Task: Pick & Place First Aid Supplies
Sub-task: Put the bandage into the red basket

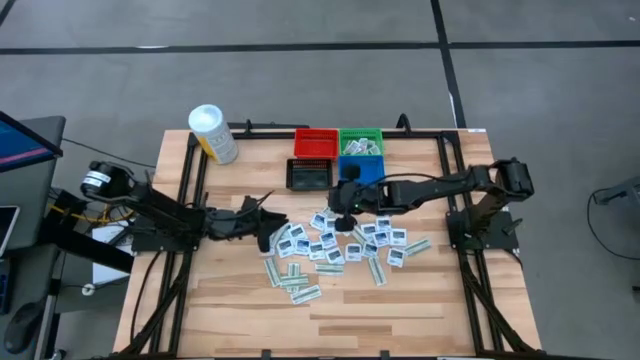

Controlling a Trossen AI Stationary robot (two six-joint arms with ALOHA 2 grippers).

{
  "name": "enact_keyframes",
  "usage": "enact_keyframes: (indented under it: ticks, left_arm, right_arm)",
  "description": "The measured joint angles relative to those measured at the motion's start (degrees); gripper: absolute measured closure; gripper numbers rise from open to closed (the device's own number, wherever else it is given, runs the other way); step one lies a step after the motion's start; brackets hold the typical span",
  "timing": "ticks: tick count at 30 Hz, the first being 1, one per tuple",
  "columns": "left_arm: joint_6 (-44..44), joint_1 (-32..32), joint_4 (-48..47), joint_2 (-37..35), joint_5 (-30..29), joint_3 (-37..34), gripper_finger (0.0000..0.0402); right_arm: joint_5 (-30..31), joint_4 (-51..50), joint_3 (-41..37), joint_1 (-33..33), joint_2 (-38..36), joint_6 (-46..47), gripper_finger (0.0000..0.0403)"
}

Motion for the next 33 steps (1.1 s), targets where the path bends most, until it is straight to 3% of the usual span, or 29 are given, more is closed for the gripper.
enact_keyframes:
  ticks: [5, 10, 17, 22, 27, 33]
  left_arm:
    - [0.8, 0.0, -0.1, 4.0, -1.2, 5.2, 0.0307]
    - [-3.8, -0.2, -0.3, 11.2, -1.2, 10.0, 0.0307]
    - [-9.2, -3.1, -0.4, 19.0, -1.1, 14.0, 0.0307]
    - [-8.6, -5.5, -0.6, 18.2, -0.6, 14.1, 0.0307]
    - [-1.9, -6.7, -0.7, 15.1, -0.6, 14.0, 0.0307]
    - [4.9, -6.7, -0.7, 10.7, -0.6, 12.7, 0.0307]
  right_arm:
    - [-4.1, 0.5, 0.0, -1.4, -1.3, -2.6, 0.0292]
    - [-5.9, 0.1, 0.0, -2.2, -2.7, -3.4, 0.0292]
    - [-9.0, -7.3, 0.0, -2.8, -6.9, -0.9, 0.0292]
    - [-10.3, -8.3, -0.9, -1.9, -12.3, 4.7, 0.0292]
    - [-10.1, -5.9, -3.3, -0.7, -17.6, 10.3, 0.0292]
    - [-10.0, -13.6, -5.2, 1.8, -23.2, 11.3, 0.0292]
